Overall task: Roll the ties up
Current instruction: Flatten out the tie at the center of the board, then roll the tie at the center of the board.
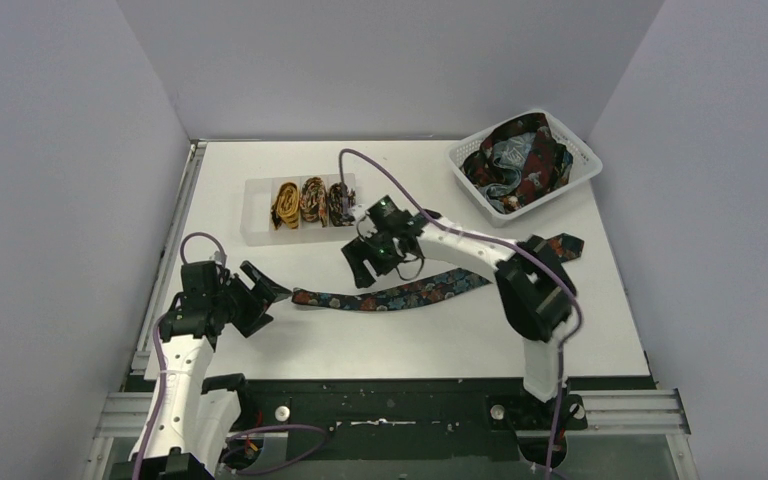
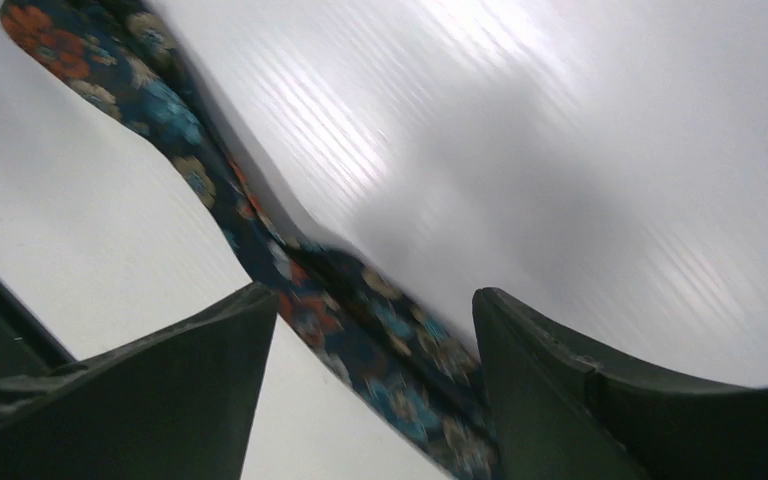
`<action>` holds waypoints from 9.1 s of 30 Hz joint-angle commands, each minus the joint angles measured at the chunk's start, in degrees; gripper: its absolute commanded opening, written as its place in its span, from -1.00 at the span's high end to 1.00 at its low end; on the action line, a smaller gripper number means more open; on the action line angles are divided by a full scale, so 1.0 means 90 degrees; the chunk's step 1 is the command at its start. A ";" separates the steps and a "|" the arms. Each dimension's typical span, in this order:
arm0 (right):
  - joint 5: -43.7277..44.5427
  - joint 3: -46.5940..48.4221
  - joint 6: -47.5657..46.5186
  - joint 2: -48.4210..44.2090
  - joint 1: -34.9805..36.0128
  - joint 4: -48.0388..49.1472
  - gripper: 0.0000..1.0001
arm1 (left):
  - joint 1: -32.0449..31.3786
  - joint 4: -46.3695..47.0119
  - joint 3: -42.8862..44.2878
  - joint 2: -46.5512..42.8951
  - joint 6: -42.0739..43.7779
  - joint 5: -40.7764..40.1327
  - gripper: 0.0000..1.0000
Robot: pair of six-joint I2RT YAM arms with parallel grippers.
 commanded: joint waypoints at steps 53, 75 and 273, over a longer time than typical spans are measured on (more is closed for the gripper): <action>-0.0151 -0.3647 0.1651 -0.3859 -0.4327 0.0289 -0.63 | -0.1806 0.3436 -0.0410 0.2286 0.1355 -0.1507 -0.23; -0.0282 -0.3627 0.1685 -0.3711 -0.4322 0.0230 -0.70 | -0.2161 0.3260 -0.0487 0.2191 0.1483 -0.2113 0.15; 0.0181 -0.3641 0.2157 -0.3135 -0.6179 0.2026 -0.46 | 0.0075 0.2512 -0.1338 0.0327 -0.0788 -0.0976 -0.03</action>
